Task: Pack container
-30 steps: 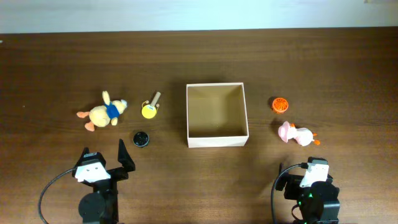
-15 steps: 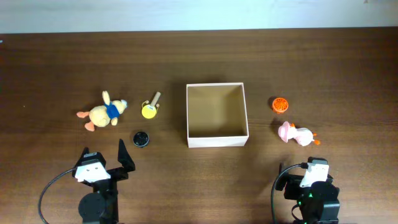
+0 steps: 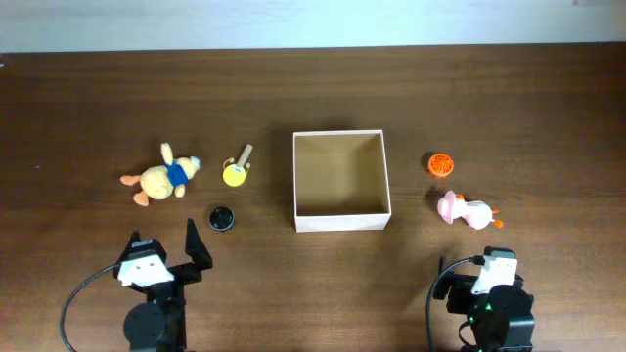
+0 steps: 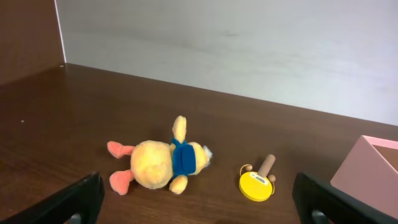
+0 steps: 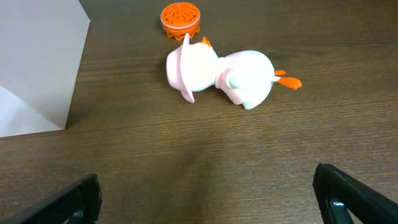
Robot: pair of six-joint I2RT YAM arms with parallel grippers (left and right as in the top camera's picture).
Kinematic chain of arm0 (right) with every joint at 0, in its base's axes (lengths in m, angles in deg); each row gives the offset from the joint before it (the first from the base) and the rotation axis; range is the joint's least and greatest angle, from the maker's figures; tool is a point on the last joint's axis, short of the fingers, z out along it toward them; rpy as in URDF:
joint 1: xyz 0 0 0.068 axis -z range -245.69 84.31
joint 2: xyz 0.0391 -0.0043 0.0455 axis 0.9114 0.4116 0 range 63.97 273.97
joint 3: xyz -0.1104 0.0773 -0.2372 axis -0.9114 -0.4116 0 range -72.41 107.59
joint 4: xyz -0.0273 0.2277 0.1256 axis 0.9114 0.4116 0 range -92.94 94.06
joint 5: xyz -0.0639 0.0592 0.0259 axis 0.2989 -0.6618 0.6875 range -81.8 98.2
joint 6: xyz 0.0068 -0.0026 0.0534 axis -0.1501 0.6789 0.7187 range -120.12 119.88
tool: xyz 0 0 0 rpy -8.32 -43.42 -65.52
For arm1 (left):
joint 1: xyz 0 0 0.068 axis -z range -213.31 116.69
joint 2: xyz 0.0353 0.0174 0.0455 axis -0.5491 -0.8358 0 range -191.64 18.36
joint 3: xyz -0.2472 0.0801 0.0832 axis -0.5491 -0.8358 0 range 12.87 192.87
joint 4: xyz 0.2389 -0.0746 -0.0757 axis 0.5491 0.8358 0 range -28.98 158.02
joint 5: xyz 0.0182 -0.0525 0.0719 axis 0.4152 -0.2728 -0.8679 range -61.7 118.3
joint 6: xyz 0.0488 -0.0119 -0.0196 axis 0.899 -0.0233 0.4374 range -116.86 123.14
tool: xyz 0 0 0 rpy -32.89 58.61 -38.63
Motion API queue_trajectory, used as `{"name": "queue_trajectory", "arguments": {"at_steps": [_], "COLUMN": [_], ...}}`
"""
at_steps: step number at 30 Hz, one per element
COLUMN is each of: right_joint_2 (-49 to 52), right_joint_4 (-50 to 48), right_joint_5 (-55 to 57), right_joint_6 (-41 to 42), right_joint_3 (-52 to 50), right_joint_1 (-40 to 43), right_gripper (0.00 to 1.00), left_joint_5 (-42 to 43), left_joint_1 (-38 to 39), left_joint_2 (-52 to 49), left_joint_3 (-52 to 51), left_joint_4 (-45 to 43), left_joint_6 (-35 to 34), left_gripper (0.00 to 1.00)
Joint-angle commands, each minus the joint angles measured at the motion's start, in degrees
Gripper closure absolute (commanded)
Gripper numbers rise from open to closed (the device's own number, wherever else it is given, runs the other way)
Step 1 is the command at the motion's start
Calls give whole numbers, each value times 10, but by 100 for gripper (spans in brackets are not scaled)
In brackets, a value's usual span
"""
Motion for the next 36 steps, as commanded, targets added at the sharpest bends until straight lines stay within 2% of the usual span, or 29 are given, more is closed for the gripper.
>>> {"name": "queue_trajectory", "arguments": {"at_steps": [1,10,14,20,25,27,32,36], "right_joint_2": [-4,-4,-4,-4,-4,-2,50,207], "right_joint_4": [5,-11,-54,-158,-246,-248,-215,-198], "right_joint_5": [9,9,-18,-139,-162,-165,-176,-176], "right_joint_6": [4,4,6,6,4,4,4,-10], "right_joint_3": [-3,-4,-4,-4,-3,-2,34,151], "right_joint_1": [-3,-3,-3,-3,-3,-3,-3,-3], "right_gripper": [1,1,1,1,1,1,1,1], "left_joint_5": [2,2,2,2,2,2,2,2], "left_joint_1": [-1,-1,-1,-1,-1,-1,-1,-1], "left_joint_2": [3,3,3,3,3,3,3,3], "left_joint_3": [-5,-5,-5,-5,-5,-5,-5,-5], "left_joint_4": [-2,-2,-2,-2,-2,-2,-2,-2], "left_joint_6": [-4,-5,-4,-4,-4,-4,-5,-4], "left_gripper": [1,1,1,1,1,1,1,1]}}
